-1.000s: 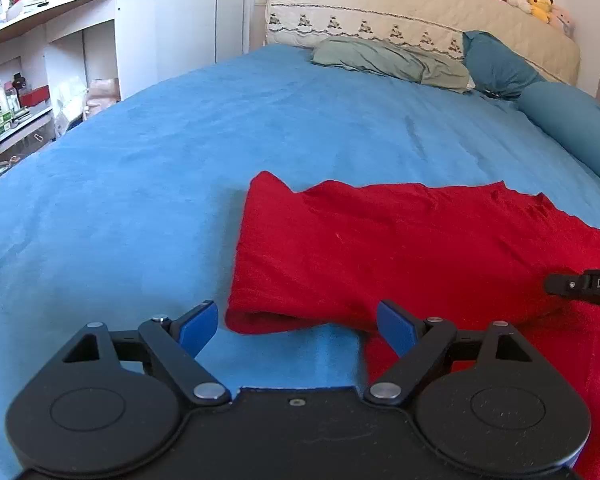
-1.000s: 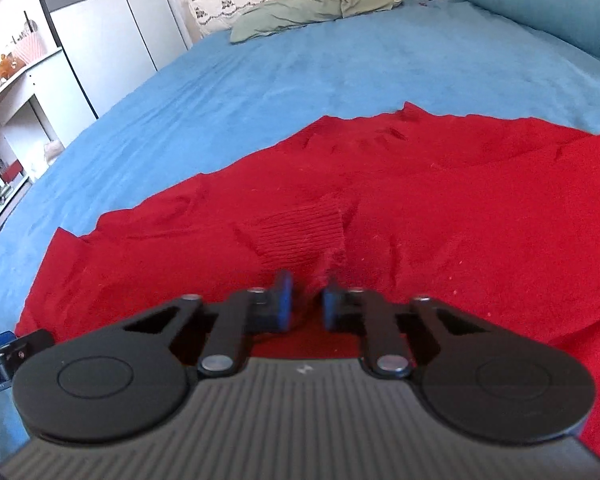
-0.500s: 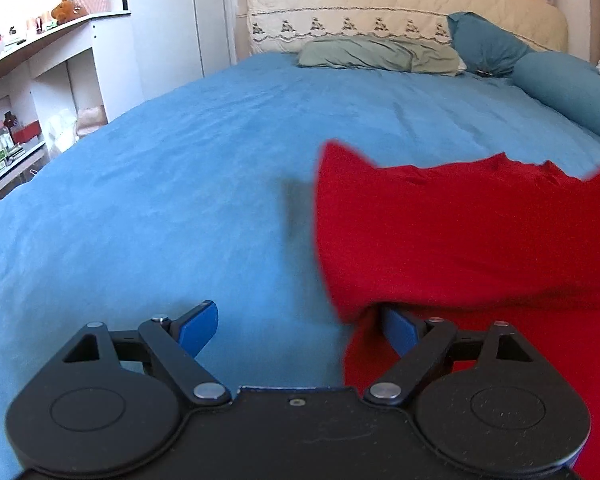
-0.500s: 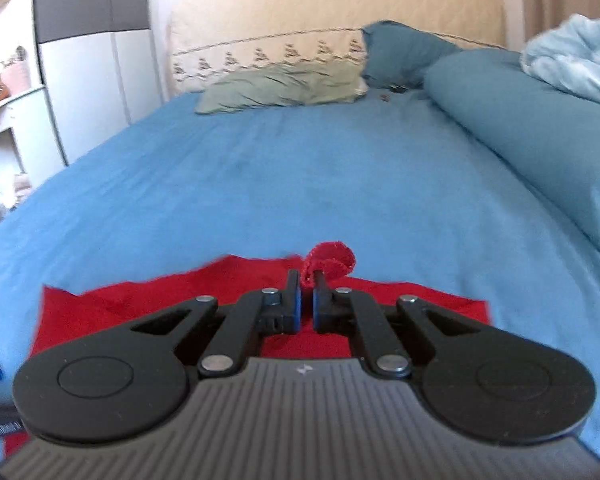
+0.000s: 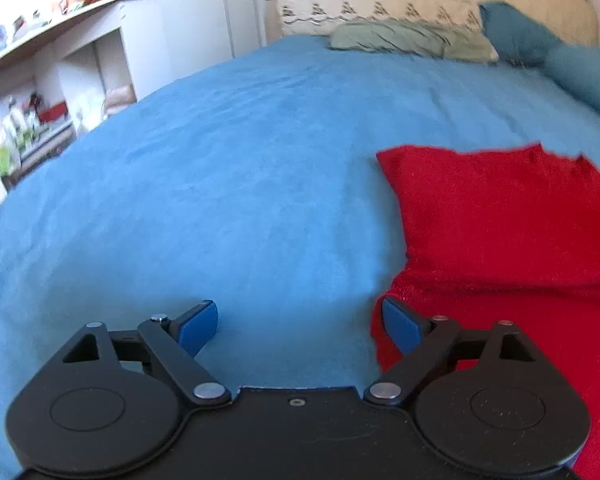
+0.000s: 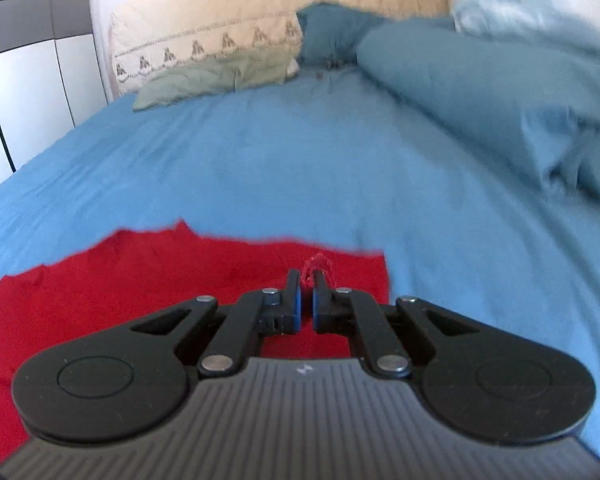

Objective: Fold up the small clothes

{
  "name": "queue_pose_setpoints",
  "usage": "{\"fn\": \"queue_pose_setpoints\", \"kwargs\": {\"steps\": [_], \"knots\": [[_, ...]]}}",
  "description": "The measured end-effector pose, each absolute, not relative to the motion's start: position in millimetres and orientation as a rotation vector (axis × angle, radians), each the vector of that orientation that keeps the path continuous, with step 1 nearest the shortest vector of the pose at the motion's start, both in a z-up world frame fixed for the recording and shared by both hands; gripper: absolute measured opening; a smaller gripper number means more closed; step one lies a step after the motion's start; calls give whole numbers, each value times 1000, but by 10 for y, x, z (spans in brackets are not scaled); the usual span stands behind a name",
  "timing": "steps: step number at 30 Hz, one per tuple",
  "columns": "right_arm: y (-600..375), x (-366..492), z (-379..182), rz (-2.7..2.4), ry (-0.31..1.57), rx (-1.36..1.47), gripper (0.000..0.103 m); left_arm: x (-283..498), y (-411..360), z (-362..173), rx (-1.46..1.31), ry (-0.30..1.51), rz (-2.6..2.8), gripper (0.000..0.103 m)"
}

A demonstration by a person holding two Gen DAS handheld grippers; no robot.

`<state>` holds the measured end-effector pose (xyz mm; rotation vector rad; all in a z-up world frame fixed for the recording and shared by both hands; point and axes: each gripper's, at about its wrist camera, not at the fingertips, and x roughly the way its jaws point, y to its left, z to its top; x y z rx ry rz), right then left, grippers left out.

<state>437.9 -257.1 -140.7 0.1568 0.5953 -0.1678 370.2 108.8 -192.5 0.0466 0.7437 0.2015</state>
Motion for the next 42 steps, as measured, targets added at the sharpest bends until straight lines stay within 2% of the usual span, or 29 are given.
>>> {"fn": "queue_pose_setpoints", "kwargs": {"steps": [5,12,15,16,17,19,22,26,30,33,38,42], "knots": [[-2677,4294,-1710,-152,630,126,20,3702,1104,-1905,26,772,208,94],[-2805,4212,-1767,-141,654,112,21,3530,1069,-1799,82,801,238,91],[-2825,4133,-1703,-147,651,98,24,3476,988,-1634,94,752,181,92],[-2827,4100,-1670,-143,638,98,35,3486,930,-1546,93,722,146,94],[-2825,4065,-1629,-124,616,97,64,3520,868,-1466,95,698,116,96],[-2776,4009,-1543,-108,553,88,97,3651,718,-1325,92,652,40,102],[-2680,4041,-1461,-39,476,109,99,3990,552,-1272,23,652,-94,102],[-2627,4291,-1617,44,517,193,99,4398,504,-1533,-118,694,-169,102],[-2652,4377,-1949,8,612,176,99,4538,538,-1906,-50,792,-123,102],[-2735,4242,-2007,19,591,168,99,4437,601,-1967,-28,766,-150,102],[-2753,4107,-1886,3,599,127,99,4288,681,-1735,-6,765,-108,101],[-2810,3696,-1505,19,545,119,99,3852,693,-1202,28,685,-109,102]]}}
